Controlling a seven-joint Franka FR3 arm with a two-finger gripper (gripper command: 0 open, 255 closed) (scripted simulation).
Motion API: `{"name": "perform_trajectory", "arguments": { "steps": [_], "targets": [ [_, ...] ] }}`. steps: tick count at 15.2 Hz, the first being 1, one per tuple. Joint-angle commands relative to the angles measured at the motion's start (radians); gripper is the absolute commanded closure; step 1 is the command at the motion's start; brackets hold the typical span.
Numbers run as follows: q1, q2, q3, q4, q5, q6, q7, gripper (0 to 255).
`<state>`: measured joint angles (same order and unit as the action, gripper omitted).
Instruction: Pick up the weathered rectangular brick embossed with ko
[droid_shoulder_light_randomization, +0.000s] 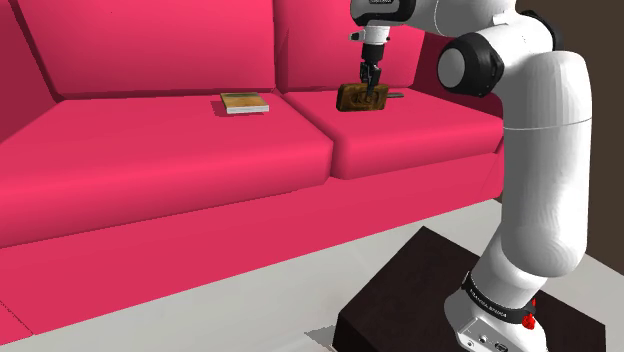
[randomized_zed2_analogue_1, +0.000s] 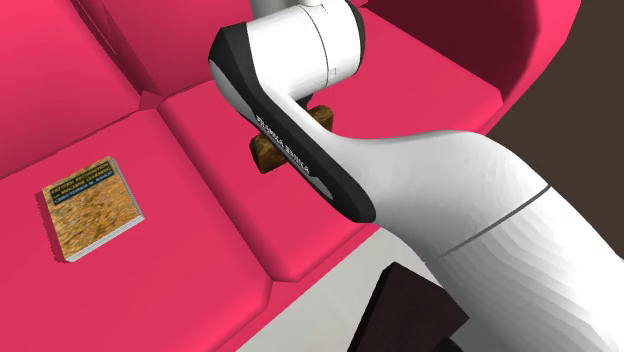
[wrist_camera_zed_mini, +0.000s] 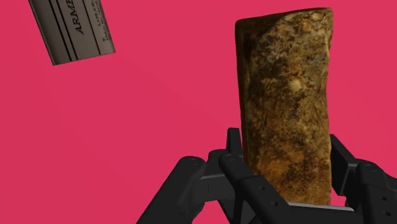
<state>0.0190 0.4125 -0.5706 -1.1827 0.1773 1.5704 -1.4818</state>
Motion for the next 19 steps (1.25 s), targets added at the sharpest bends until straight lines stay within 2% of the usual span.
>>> {"name": "perform_trajectory", "arguments": {
  "steps": [1,4,10,14,16,17,18,19],
  "targets": [
    [0.0,0.001,0.0,0.0,0.0,0.0,0.0,255],
    [-0.011,0.013,0.001,0.047,0.007,-0.035,-0.001,255],
    [-0.058,0.068,0.006,0.219,0.036,-0.152,-0.005,255],
    [-0.113,0.132,0.015,0.386,0.069,-0.253,-0.004,255],
    [-0.161,0.189,0.027,0.52,0.097,-0.326,0.001,255],
    [-0.213,0.25,0.044,0.654,0.124,-0.392,0.011,255],
    [-0.295,0.261,0.238,0.711,0.003,-0.411,0.045,255],
    [-0.291,0.272,0.215,0.728,0.022,-0.419,0.042,255]
  ]
}}
